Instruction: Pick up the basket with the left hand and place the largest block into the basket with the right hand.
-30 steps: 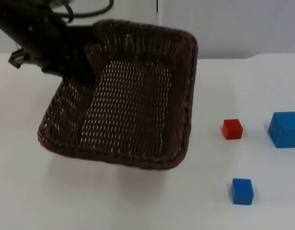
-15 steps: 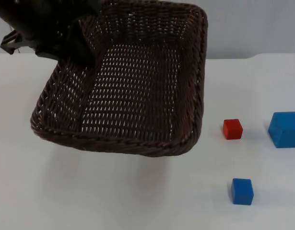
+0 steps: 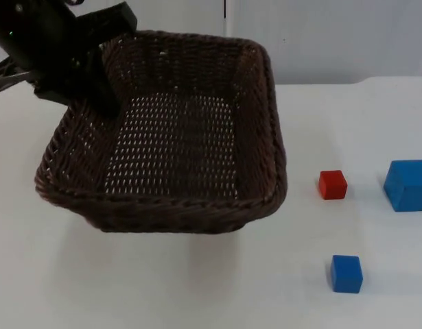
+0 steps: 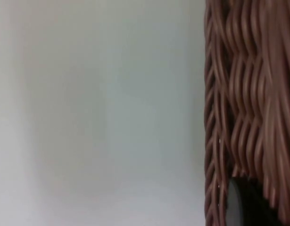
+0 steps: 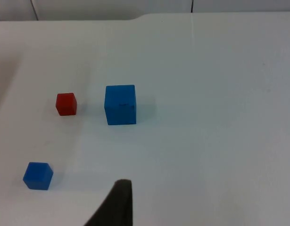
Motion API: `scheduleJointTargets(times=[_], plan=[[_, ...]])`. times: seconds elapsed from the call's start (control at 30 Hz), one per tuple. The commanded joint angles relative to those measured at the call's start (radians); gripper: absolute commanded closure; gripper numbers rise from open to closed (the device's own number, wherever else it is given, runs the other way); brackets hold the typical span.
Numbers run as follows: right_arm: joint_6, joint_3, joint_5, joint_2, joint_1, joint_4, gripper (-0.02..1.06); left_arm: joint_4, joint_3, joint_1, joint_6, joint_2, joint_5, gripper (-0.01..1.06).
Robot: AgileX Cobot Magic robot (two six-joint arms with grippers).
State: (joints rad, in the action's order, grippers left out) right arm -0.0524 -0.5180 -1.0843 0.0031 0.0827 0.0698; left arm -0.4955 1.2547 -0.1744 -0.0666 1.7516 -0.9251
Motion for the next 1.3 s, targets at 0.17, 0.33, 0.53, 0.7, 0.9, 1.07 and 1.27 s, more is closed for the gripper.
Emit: scheduleJointTargets(times=[0.17,0.33,0.53,0.7,0.9,1.07,1.27], plan=[[-0.003,0.002,0.006,-0.003,-0.008,0.004,-0.01,0.028,-0.067,-0.006,0.026,-0.018,0.051,1.05],[-0.005,0.002,0.006,-0.003,-0.008,0.006,-0.01,0.031,-0.073,-0.006,0.021,-0.018,0.063,1.05],[-0.022,0.002,0.008,-0.003,-0.008,0.003,-0.01,0.038,-0.073,-0.006,0.021,-0.018,0.068,1.05],[-0.03,-0.008,0.017,0.049,-0.008,-0.001,-0.01,0.038,-0.073,-0.006,0.021,-0.018,0.07,1.05],[-0.037,-0.046,0.143,0.218,-0.008,-0.005,-0.01,0.035,-0.073,-0.006,0.021,-0.018,0.07,1.05],[-0.037,-0.086,0.229,0.389,-0.008,-0.005,-0.01,0.034,-0.073,-0.006,0.021,-0.018,0.07,1.05],[-0.037,-0.149,0.273,0.582,-0.008,-0.007,-0.01,0.036,-0.073,-0.006,0.021,-0.018,0.07,1.05]])
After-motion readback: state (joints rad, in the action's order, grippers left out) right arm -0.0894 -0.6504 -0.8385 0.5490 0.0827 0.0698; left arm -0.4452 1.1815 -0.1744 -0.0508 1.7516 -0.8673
